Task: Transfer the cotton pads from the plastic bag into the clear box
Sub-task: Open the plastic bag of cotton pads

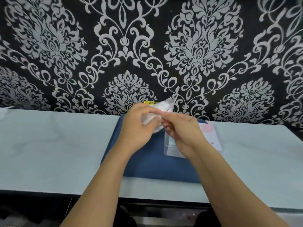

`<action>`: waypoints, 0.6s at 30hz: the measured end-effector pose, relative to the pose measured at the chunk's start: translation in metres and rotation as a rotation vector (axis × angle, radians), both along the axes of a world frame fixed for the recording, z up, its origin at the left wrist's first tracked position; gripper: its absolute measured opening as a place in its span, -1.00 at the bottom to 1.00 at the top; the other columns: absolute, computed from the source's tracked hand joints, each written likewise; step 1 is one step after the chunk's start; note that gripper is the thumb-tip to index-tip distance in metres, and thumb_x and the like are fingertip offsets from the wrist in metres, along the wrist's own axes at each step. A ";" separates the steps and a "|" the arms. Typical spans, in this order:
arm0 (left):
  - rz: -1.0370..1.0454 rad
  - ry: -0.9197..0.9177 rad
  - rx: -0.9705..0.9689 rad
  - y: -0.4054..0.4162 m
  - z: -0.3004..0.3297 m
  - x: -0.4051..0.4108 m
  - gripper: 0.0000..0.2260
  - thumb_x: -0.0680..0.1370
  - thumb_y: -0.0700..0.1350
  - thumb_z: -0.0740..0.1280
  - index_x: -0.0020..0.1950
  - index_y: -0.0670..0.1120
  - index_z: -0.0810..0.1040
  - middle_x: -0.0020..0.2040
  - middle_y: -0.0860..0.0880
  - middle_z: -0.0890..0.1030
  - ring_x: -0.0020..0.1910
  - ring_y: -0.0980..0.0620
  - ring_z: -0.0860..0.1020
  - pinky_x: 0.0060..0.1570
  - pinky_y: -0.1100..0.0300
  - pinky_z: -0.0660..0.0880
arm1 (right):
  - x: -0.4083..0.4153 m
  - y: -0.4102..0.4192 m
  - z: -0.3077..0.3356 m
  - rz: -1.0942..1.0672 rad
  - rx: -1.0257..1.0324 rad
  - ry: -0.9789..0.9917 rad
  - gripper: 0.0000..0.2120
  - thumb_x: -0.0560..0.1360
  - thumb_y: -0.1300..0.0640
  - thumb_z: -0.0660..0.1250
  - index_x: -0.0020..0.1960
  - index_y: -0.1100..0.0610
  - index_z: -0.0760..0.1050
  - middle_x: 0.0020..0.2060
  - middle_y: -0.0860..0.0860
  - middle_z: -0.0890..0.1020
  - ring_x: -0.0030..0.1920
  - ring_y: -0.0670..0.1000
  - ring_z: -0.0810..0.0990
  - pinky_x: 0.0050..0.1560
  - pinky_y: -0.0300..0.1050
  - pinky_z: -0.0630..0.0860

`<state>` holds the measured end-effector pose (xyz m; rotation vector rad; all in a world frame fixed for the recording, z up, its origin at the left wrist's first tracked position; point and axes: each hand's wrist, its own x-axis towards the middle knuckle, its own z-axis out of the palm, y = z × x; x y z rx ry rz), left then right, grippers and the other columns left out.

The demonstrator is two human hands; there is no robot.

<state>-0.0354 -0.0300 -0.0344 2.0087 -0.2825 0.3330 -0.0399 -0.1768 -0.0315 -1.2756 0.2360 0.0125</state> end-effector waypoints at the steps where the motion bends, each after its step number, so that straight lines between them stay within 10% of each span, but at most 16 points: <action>1: -0.022 0.012 -0.049 -0.002 0.003 0.000 -0.93 0.48 0.00 0.47 -0.06 0.08 0.72 0.13 0.09 0.59 0.14 0.21 0.55 0.18 0.31 0.43 | -0.002 -0.001 -0.001 0.034 0.038 -0.016 -0.92 0.52 0.29 0.41 -0.05 0.29 0.67 -0.32 0.07 0.63 -0.35 -0.11 0.53 -0.27 -0.27 0.47; 8: 0.035 -0.061 0.064 -0.001 0.003 -0.005 -0.86 0.42 -0.02 0.58 -0.06 0.03 0.74 0.10 0.15 0.62 0.09 0.30 0.55 0.14 0.49 0.38 | -0.002 0.001 -0.007 0.147 0.110 0.070 -0.92 0.51 0.21 0.45 -0.17 0.16 0.64 -0.36 -0.01 0.53 -0.37 -0.13 0.44 -0.40 -0.31 0.32; 18: 0.061 0.022 0.054 0.010 0.002 -0.008 -0.90 0.51 -0.15 0.49 -0.20 -0.02 0.73 0.09 0.12 0.69 0.12 0.14 0.61 0.24 0.09 0.50 | -0.006 0.001 -0.010 0.157 -0.102 0.011 -0.83 0.46 0.08 0.53 -0.26 0.10 0.62 -0.36 -0.01 0.58 -0.38 -0.12 0.40 -0.35 -0.24 0.26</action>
